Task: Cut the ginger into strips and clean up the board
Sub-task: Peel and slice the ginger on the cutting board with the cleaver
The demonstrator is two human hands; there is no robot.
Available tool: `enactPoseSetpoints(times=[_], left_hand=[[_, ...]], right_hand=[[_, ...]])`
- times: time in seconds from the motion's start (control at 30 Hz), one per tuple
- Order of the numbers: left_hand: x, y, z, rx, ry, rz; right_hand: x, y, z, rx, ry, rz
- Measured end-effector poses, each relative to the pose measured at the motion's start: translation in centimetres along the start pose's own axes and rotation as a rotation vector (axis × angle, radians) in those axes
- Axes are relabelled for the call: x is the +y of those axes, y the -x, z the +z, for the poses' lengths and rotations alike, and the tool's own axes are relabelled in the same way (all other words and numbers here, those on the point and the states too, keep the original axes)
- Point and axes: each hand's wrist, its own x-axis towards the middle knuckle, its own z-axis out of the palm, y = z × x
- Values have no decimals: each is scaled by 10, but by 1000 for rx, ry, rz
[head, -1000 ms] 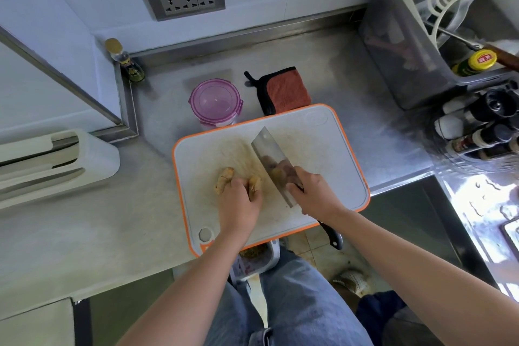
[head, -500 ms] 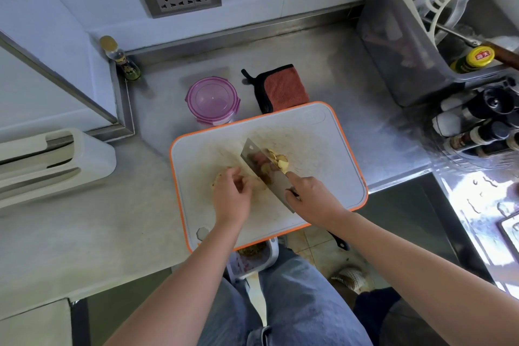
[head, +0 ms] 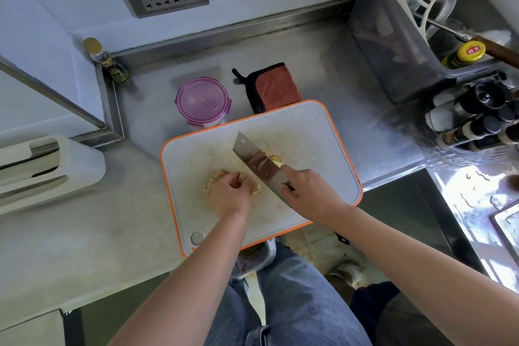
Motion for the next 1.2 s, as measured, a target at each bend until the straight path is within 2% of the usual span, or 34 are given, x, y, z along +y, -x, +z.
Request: enactPoseSetpoints(times=[0.6, 1.2], left_hand=[[5, 5, -1, -30, -32, 26], [3, -2, 2, 0, -89, 42]], right_hand=[[-16, -9, 4, -92, 192, -17], [-12, -11, 13, -125, 250, -34]])
